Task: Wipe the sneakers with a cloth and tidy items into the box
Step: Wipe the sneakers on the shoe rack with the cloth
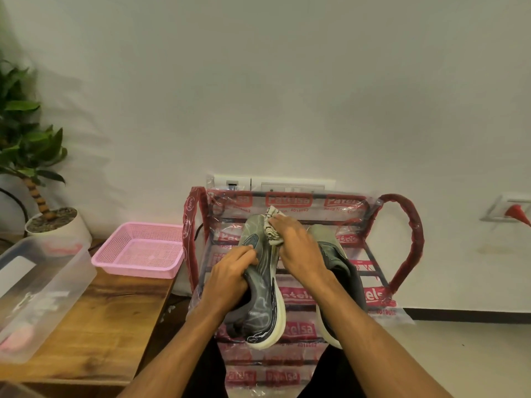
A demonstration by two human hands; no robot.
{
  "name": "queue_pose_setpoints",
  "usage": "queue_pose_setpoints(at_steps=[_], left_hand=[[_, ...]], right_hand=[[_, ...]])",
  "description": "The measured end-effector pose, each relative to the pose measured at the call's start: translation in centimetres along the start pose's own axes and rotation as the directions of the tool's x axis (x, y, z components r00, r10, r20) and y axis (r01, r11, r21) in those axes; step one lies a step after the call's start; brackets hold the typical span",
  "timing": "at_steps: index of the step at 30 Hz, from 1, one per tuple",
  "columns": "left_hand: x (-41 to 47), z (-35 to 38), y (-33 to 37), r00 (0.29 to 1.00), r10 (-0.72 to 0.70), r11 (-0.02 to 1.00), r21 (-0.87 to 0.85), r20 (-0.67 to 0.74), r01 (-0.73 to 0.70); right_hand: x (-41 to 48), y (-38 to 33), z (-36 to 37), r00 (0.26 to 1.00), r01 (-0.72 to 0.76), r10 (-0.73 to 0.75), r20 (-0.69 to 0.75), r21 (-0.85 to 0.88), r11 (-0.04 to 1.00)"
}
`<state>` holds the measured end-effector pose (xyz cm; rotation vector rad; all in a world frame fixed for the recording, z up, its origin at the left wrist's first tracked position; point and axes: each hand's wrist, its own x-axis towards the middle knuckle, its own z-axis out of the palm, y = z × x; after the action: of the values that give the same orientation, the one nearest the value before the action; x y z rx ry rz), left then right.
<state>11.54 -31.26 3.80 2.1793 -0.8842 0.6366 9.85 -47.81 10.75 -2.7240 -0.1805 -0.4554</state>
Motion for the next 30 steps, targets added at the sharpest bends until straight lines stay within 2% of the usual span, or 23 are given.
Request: queue_pose_setpoints(at_steps=[2, 5, 8, 12, 14, 19, 23, 27, 30], left_hand=[[0.0, -0.1, -0.1, 1.000, 0.006, 1.000, -0.002, -0.009, -0.006], [0.2, -0.2, 0.0, 0.999, 0.033, 0.999, 0.000, -0.012, -0.033], [0.4, 0.1, 0.2, 0.999, 0.042, 0.999, 0.003, -0.016, -0.042], [0.3, 0.4, 0.4, 0.999, 0.047, 0.999, 0.009, -0.015, -0.047], [0.1, 0.4, 0.5, 0.998, 0.057, 0.998, 0.013, -0.012, -0.057], [0.0, 0.2, -0.2, 1.000, 0.026, 1.000, 0.003, -0.017, -0.026], [0.3, 0.5, 0.6, 0.999, 0.032, 0.999, 0.021, -0.007, -0.032], [0.3, 0.3, 1.0, 0.998, 0.052, 0.999, 0.013, 0.027, -0.053], [0.1, 0.0, 1.2, 0.998, 0.058, 0.998, 0.017, 0.028, -0.058]], right_hand=[[-0.1, -0.4, 1.1, 0.993, 0.024, -0.023, 0.119, -0.009, 1.000], [-0.3, -0.6, 1.4, 0.987, -0.042, 0.039, 0.157, 0.011, 0.999], [-0.4, 0.0, 0.7, 0.973, -0.026, 0.024, 0.230, 0.007, 1.000], [0.0, 0.9, 0.9, 0.975, 0.087, -0.062, 0.211, -0.110, 0.990], [0.4, 0.7, 1.2, 0.975, 0.083, -0.051, 0.217, -0.139, 0.987], [0.0, 0.2, 2.8, 0.991, 0.044, -0.042, 0.130, -0.016, 0.999], [-0.9, 1.0, 1.9, 0.979, -0.068, 0.045, 0.201, 0.105, 0.992], [-1.8, 1.3, -0.7, 0.955, -0.075, 0.005, 0.298, 0.225, 0.971], [-1.3, 2.1, -1.9, 0.937, -0.168, 0.064, 0.343, 0.283, 0.944]])
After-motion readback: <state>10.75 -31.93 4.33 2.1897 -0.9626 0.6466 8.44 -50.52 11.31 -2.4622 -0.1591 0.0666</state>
